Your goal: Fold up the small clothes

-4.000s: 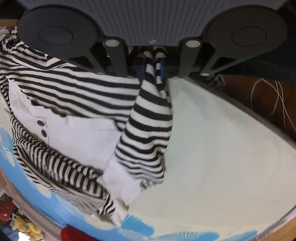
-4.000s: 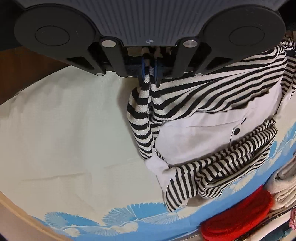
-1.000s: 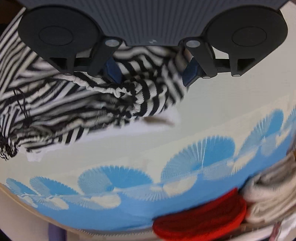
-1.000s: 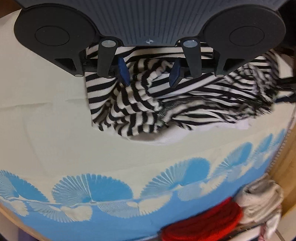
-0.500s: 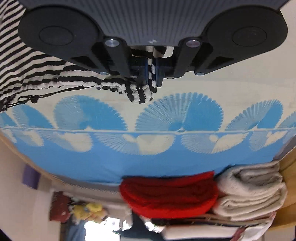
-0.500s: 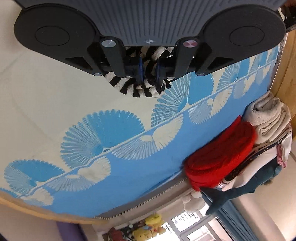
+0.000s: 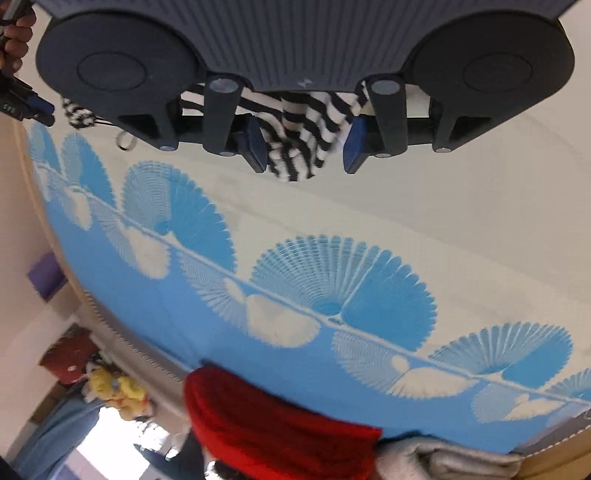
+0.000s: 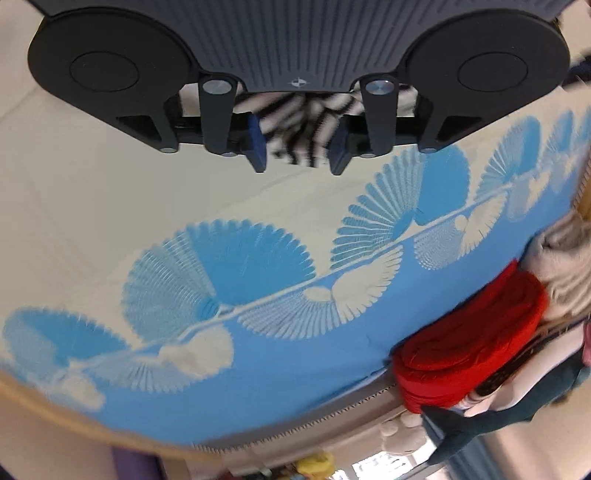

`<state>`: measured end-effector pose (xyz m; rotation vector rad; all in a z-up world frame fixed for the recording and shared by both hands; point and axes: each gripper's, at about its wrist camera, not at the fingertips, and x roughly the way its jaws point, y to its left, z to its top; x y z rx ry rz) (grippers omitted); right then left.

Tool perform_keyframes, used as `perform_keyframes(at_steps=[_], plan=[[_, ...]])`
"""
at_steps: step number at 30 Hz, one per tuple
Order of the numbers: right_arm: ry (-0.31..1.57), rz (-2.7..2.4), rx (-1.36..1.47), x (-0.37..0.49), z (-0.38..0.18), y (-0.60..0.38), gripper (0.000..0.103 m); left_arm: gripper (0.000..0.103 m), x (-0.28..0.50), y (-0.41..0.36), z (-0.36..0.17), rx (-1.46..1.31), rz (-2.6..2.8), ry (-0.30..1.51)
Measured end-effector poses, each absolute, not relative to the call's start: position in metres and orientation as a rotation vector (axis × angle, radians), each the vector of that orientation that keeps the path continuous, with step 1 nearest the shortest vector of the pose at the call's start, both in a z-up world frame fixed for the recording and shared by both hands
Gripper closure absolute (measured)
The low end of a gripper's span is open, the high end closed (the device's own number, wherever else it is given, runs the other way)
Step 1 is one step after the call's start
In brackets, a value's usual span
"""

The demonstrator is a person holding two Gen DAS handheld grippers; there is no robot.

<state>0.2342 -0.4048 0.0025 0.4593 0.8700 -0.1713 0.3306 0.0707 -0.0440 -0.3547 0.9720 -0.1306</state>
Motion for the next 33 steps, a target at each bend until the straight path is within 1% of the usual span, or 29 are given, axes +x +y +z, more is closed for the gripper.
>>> perform_keyframes(at_steps=[3,6,8,11,12,13,14,15,22,24,26,28,29,30,32,33], plan=[[0.883,-0.083,0.433,0.223,0.007,-0.404,0.060,0.053,0.325,0.050,-0.044,-0.325,-0.292,1.007],[0.969,0.090,0.417,0.221,-0.001,-0.385,0.060,0.050,0.318,0.012,-0.050,-0.144,-0.385,1.029],[1.017,0.161,0.342,0.222,-0.007,-0.364,0.060,0.045,0.316,-0.010,-0.059,-0.049,-0.401,1.065],[1.069,0.179,0.208,0.226,-0.019,-0.338,0.059,0.045,0.318,-0.028,-0.073,0.013,-0.389,1.106],[1.079,0.163,0.179,0.229,-0.022,-0.334,0.067,0.047,0.318,-0.030,-0.077,0.022,-0.384,1.105],[1.085,0.142,0.158,0.230,-0.023,-0.329,0.087,0.052,0.319,-0.033,-0.079,0.030,-0.376,1.100],[1.085,0.114,0.134,0.234,-0.024,-0.325,0.097,0.077,0.322,-0.034,-0.081,0.033,-0.362,1.090],[1.073,0.098,0.118,0.237,-0.023,-0.323,0.100,0.100,0.325,-0.035,-0.080,0.028,-0.348,1.080],[0.858,-0.045,0.250,0.247,-0.002,-0.340,0.102,0.102,0.347,-0.021,-0.066,-0.109,-0.230,0.919],[0.826,-0.076,0.261,0.251,-0.001,-0.344,0.102,0.102,0.353,-0.021,-0.065,-0.136,-0.209,0.903],[0.863,-0.077,0.265,0.258,-0.011,-0.344,0.102,0.102,0.360,-0.027,-0.078,-0.102,-0.176,0.947],[0.948,-0.073,0.255,0.267,-0.029,-0.341,0.102,0.102,0.365,-0.031,-0.093,-0.071,-0.155,0.999],[0.991,-0.071,0.245,0.270,-0.038,-0.337,0.101,0.101,0.367,-0.031,-0.100,-0.067,-0.147,1.023],[1.040,-0.065,0.236,0.273,-0.047,-0.334,0.100,0.096,0.369,-0.031,-0.106,-0.063,-0.134,1.048],[1.110,-0.049,0.212,0.274,-0.059,-0.328,0.098,0.096,0.367,-0.025,-0.110,-0.083,-0.122,1.078],[1.108,-0.045,0.196,0.272,-0.057,-0.325,0.096,0.093,0.365,-0.022,-0.108,-0.098,-0.125,1.091]])
